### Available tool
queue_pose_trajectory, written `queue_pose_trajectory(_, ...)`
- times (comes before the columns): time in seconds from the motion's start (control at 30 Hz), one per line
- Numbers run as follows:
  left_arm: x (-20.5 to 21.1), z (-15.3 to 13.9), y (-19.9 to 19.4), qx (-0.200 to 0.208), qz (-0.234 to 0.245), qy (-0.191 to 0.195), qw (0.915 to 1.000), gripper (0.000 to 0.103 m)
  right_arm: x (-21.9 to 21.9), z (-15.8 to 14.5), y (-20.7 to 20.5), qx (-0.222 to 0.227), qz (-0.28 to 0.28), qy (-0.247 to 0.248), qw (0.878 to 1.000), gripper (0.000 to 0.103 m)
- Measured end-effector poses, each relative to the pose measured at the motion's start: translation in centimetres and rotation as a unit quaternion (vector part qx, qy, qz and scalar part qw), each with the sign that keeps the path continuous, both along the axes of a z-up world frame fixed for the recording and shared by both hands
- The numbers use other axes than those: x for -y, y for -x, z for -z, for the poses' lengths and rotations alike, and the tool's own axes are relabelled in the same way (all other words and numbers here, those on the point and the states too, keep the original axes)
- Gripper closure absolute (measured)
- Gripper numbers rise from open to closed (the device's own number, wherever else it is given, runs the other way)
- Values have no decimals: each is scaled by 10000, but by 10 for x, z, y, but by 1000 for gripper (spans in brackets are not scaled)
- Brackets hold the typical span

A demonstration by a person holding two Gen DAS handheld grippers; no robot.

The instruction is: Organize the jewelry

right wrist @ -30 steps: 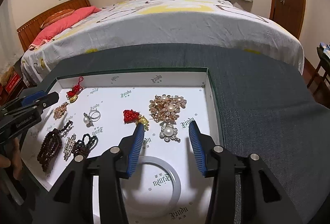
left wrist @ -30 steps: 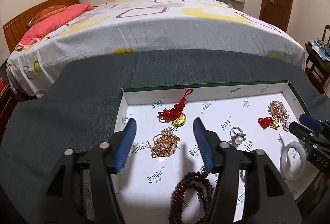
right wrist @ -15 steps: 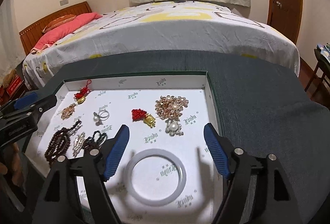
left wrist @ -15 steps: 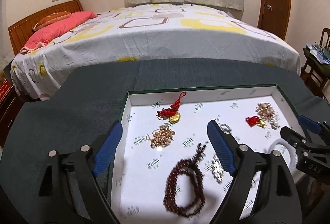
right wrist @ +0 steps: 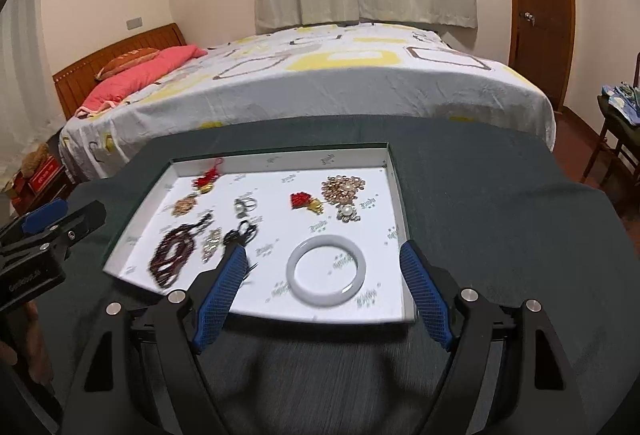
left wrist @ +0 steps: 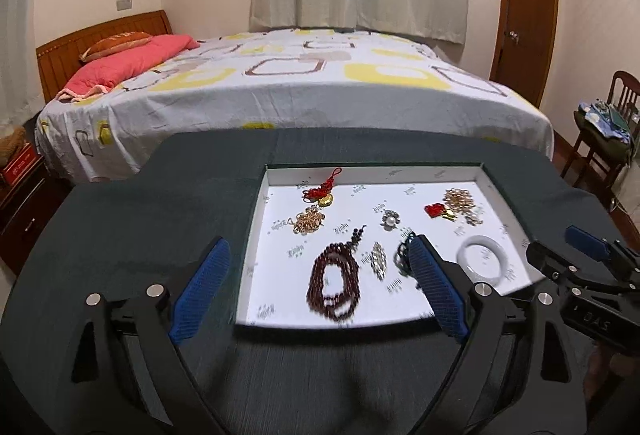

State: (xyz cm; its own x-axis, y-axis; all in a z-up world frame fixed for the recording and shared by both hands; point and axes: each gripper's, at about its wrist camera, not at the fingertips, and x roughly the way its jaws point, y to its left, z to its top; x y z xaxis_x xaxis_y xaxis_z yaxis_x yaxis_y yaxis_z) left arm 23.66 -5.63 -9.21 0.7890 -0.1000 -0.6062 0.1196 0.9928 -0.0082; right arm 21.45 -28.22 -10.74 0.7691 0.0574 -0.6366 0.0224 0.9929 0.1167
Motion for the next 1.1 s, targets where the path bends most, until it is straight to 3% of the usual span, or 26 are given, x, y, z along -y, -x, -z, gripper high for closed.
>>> queue_pose_trajectory(0.57,-37,-50,113,384,-396,156,9984,13,-12,-59,102,485,-117,88,9987,24)
queue_pose_trajectory(1.1,-53,-76,168,614,-550,360,9959,12,-12,-87,151,864,-63,155,9961,23)
